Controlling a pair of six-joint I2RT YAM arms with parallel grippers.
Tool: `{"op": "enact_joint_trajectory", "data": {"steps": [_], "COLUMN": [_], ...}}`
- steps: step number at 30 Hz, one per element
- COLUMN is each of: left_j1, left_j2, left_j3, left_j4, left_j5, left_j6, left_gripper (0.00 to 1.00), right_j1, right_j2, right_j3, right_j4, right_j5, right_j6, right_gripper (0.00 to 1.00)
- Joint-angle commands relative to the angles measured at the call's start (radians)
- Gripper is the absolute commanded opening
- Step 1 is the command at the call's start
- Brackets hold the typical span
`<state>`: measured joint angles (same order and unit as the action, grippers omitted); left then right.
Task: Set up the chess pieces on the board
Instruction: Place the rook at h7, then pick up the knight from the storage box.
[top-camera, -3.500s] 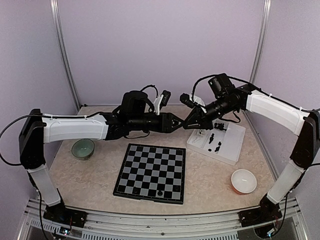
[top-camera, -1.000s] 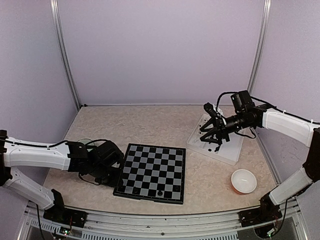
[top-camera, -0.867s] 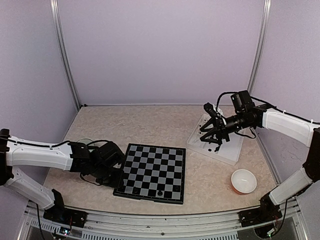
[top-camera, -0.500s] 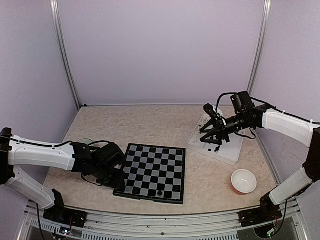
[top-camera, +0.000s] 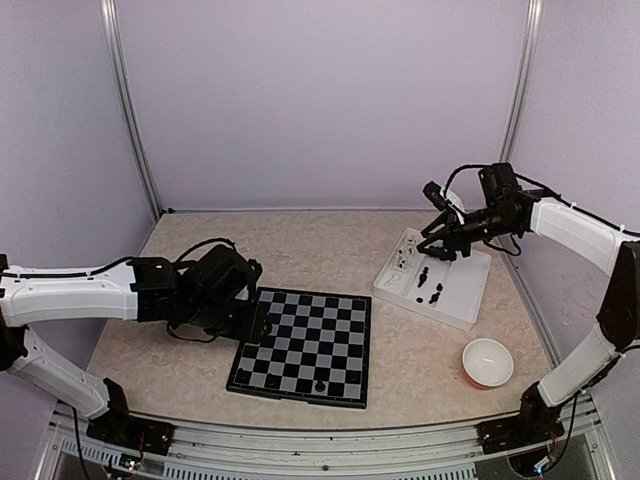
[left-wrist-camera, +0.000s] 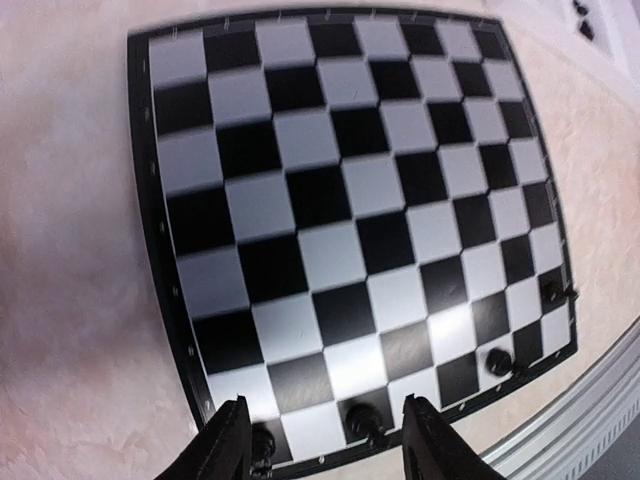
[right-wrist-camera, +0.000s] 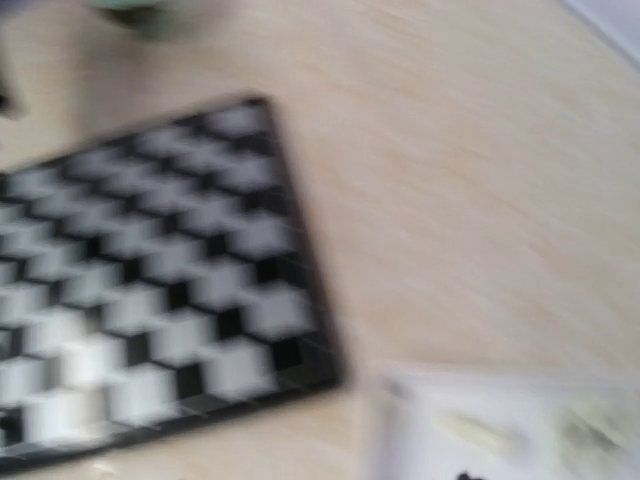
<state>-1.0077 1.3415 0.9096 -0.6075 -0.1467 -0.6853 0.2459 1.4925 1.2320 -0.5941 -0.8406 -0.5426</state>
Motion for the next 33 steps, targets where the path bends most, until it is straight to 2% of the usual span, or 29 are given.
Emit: {"op": "enact_joint_trajectory", "data": {"steps": [1, 3, 7, 11, 15, 25, 33], "left_j1": [-0.005, 0.004, 0.015, 0.027, 0.031, 0.066, 0.076], "left_j2": [0.02, 0.075, 0.204, 0.343, 0.435, 0.437, 0.44], "left_j3": [0.11, 0.152, 0.228, 0.319, 0.369, 0.324, 0.324], "left_j4": [0.153, 0.25, 0.39, 0.409, 0.399, 0.429, 0.425], "left_j5": [-0.188, -0.2, -0.12, -0.022, 0.002, 0.031, 0.045], "left_j6": [0.139, 0.175, 0.237, 0.28, 0.296, 0.284, 0.279], "left_gripper": [0.53, 0.54, 0.54, 0.53, 0.53, 0.53, 0.53], "right_j1": [-0.042, -0.053, -0.069, -0.069, -0.069, -0.069, -0.054], "right_j2": [0.092, 0.139, 0.224, 0.339, 0.45, 0.618, 0.678], "right_j3": [0.022, 0.045, 0.09, 0.137, 0.193, 0.34, 0.345], "right_j4": [-0.018, -0.028, -0.059, -0.07, -0.095, -0.128, -0.134], "right_j5": [0.286, 0.369, 0.437, 0.427, 0.436, 0.508, 0.549], "right_j6": [0.038, 0.055, 0.079, 0.141, 0.182, 0.259, 0.271], "right_gripper": [0.55, 0.52, 0.49, 0.49, 0.5, 0.51, 0.5]}}
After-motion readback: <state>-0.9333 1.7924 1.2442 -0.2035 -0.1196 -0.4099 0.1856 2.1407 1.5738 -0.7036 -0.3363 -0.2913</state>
